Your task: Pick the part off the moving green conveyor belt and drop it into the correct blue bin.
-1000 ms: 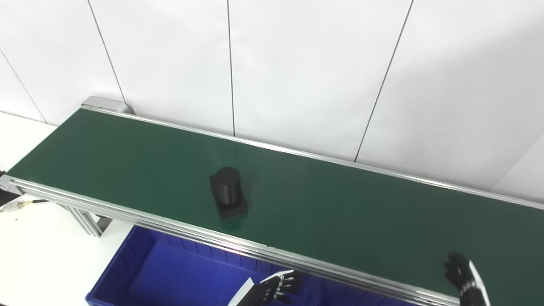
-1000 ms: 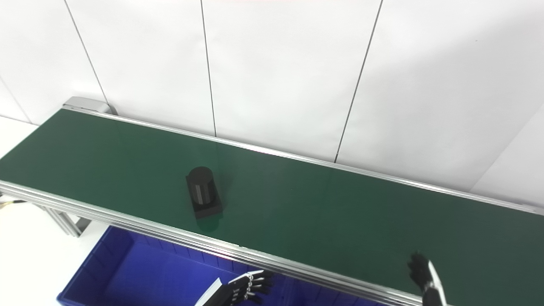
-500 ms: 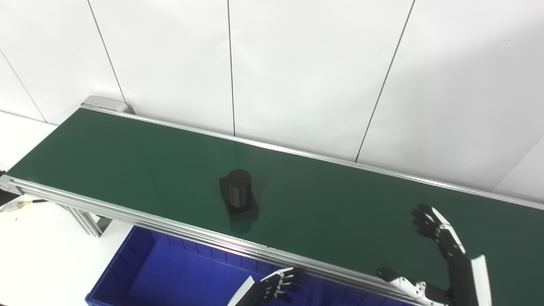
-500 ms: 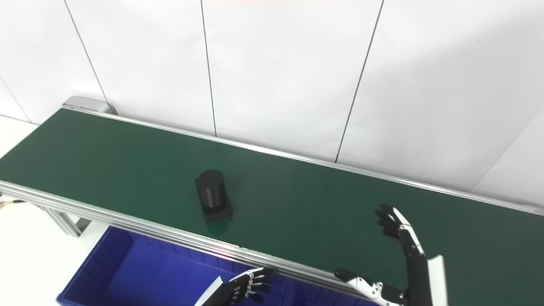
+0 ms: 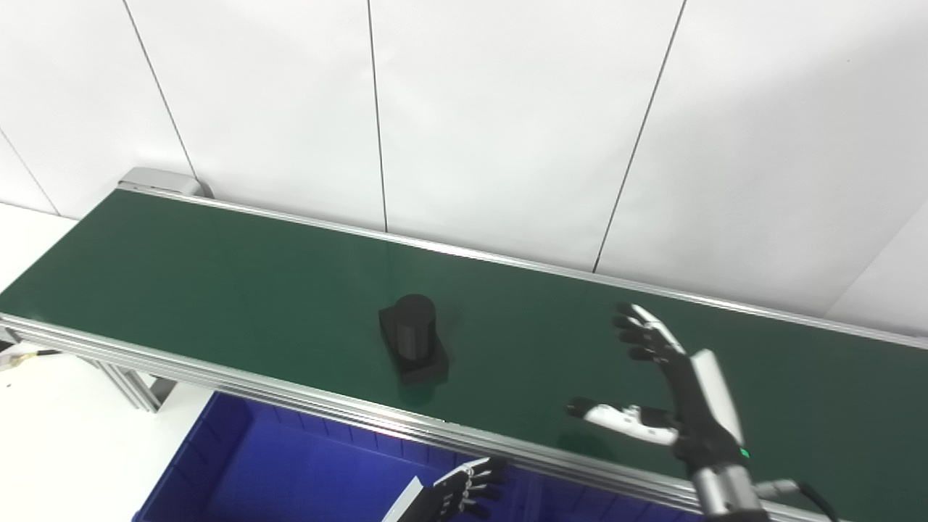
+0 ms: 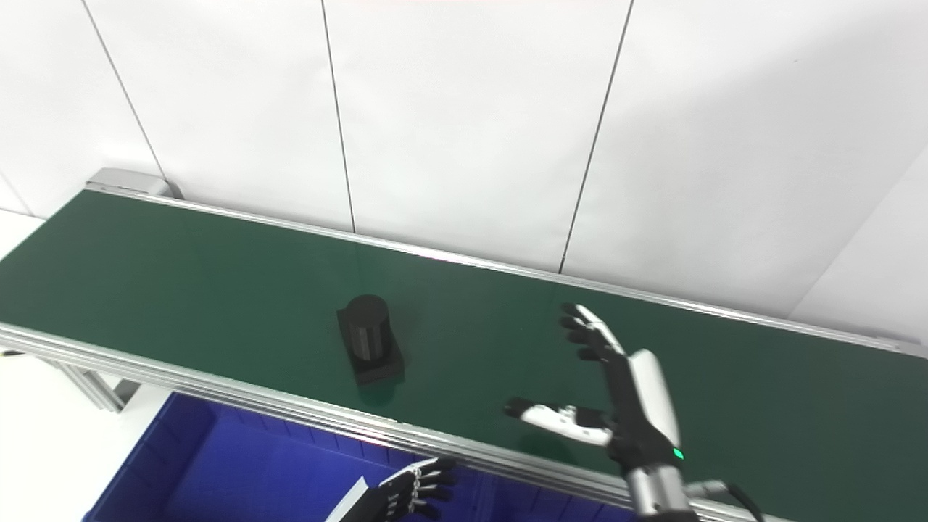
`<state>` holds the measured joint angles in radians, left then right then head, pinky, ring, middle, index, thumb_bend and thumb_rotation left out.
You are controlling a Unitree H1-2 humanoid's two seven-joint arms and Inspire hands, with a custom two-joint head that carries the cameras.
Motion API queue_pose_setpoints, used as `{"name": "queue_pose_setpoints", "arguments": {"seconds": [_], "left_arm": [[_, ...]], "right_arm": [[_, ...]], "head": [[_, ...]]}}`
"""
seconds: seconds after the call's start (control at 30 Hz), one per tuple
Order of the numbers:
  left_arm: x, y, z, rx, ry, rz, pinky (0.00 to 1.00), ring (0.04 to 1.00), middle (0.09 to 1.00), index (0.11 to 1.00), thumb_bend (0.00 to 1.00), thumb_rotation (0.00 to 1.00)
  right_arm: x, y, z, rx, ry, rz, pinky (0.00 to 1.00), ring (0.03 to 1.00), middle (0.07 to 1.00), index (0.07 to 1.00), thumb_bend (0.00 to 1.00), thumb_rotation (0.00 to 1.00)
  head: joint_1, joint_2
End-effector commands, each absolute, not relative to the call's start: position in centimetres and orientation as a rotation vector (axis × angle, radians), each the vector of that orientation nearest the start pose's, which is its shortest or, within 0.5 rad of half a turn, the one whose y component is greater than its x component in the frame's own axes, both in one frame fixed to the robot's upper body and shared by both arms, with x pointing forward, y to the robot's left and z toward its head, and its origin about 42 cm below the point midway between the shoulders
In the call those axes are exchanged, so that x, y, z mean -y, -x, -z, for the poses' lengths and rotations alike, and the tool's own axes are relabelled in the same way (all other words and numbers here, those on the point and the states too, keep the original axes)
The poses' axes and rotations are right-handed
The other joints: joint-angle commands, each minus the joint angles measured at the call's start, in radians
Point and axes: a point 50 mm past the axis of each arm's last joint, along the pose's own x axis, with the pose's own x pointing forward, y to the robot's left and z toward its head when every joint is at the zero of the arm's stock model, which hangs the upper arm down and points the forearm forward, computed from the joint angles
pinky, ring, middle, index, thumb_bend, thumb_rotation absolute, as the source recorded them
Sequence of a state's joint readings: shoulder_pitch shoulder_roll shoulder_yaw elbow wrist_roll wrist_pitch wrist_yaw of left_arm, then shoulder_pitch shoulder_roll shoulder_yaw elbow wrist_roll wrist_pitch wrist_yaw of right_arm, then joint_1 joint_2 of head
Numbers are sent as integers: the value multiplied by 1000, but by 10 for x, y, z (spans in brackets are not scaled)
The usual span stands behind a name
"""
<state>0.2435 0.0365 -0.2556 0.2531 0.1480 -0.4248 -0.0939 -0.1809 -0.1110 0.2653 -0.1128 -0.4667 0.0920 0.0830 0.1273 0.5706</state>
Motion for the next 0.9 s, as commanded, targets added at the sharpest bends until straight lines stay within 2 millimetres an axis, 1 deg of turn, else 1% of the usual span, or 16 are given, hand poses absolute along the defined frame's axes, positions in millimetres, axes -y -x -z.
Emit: {"name": "queue_pose_setpoints", "arguments": {"seconds": [0.0, 0.07, 0.17, 0.33, 0.47, 0.6, 0.7, 0.87], "left_arm": [[-158, -171, -12, 17, -117, 344, 679, 774, 827, 857, 974, 142], [-158, -169, -12, 16, -121, 339, 680, 773, 827, 858, 975, 141], [-158, -168, -12, 15, -129, 344, 682, 780, 834, 864, 970, 154], [-159, -169, -12, 16, -135, 348, 684, 785, 839, 868, 971, 164], [-157, -168, -13, 21, -136, 357, 682, 795, 854, 876, 962, 173], [-155, -168, -13, 26, -146, 361, 657, 787, 857, 872, 964, 174], [-153, -168, -14, 31, -159, 364, 648, 782, 856, 874, 968, 184], [-152, -167, -13, 31, -170, 361, 642, 777, 854, 878, 978, 195]], "right_arm": [[143, -338, -183, 260, 601, -287, 704, 793, 840, 886, 918, 516], [133, -347, -184, 258, 609, -298, 708, 792, 837, 885, 920, 511], [119, -359, -185, 258, 628, -315, 688, 777, 829, 881, 926, 504], [99, -374, -184, 257, 645, -339, 680, 770, 821, 879, 935, 514], [82, -386, -184, 230, 679, -355, 666, 770, 833, 880, 957, 546], [66, -391, -182, 226, 706, -375, 627, 748, 818, 868, 973, 530], [54, -393, -178, 218, 721, -401, 649, 759, 818, 869, 969, 530], [38, -393, -172, 210, 742, -435, 651, 762, 826, 878, 962, 546]], "head": [[-5, 5], [-9, 7], [-15, 8], [-27, 16], [-29, 18], [-31, 22], [-33, 25], [-32, 28]]}}
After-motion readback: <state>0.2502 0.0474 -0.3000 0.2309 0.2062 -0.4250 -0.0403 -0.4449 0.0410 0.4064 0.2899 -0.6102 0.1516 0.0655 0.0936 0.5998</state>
